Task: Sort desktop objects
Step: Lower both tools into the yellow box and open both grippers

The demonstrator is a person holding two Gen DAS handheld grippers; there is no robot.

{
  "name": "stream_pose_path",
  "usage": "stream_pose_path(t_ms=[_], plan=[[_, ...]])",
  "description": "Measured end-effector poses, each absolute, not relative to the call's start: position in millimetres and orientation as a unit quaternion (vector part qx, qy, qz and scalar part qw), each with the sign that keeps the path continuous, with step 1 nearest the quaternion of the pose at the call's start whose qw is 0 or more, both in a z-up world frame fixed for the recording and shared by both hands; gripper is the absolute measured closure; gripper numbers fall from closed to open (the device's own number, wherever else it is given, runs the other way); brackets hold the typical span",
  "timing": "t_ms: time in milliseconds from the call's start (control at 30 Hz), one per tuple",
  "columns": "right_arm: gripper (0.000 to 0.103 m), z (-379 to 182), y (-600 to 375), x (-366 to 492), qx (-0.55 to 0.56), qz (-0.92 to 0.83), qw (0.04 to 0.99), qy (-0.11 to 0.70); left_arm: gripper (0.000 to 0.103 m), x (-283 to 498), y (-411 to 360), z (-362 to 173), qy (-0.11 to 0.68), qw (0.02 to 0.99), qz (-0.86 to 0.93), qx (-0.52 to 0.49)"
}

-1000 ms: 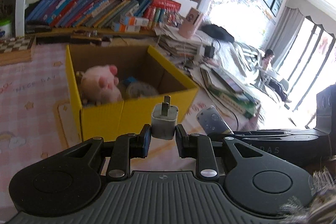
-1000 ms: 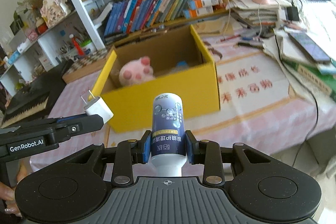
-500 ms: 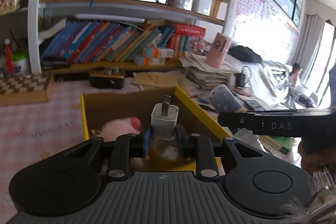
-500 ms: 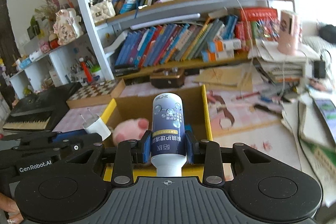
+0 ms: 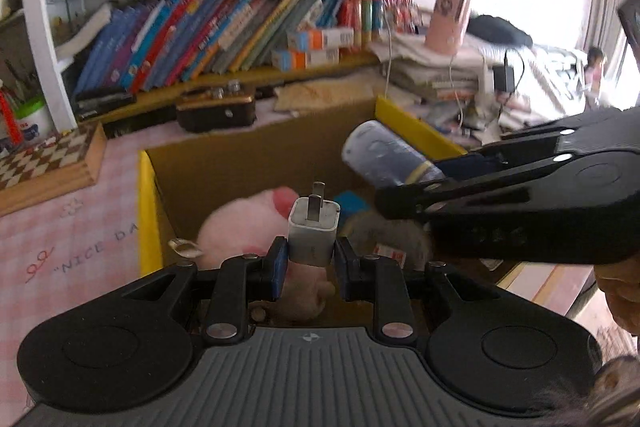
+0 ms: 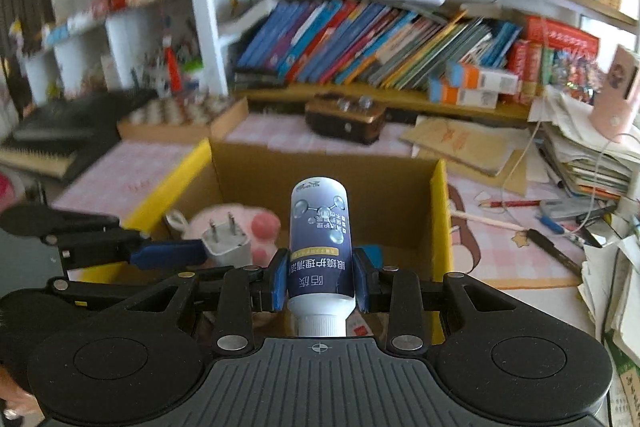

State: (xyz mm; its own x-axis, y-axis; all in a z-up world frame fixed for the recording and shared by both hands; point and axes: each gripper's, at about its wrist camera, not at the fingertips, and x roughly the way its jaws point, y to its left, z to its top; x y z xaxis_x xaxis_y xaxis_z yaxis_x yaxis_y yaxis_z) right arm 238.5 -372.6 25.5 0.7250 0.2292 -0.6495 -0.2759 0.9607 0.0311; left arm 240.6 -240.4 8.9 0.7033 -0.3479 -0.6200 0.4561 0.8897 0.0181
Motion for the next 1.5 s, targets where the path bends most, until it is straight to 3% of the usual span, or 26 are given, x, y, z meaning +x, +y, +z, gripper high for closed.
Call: stream_pose_path(t_ms=[433,800,967,1133,1500], plan=[[0.07,-3,-370,273,-0.04,0.156,0.889,0.428,0.081,259,-233,-15,0.378,0.895,-0.235,0.02],[0.069,-7,-367,281,-0.045,0.168,0.876,0.45,0.079,259,-234,-14,0.377,0.895,-0.237,0.019],[0.069,-3,-372,275,-0.033,0.166,0.886,0.432,0.063,252,-234,-7,0.358,0.907,-0.218,0.034],[0.068,16,-379,255,-0.005,0.164,0.909,0.383,0.031,229,-232,10,0.316,0.921,-0.225,0.05],[0.061,53,-391,205,0.045,0.125,0.942,0.307,0.011,177,-185,45,0.259,0.949,-0.179,-0.009]])
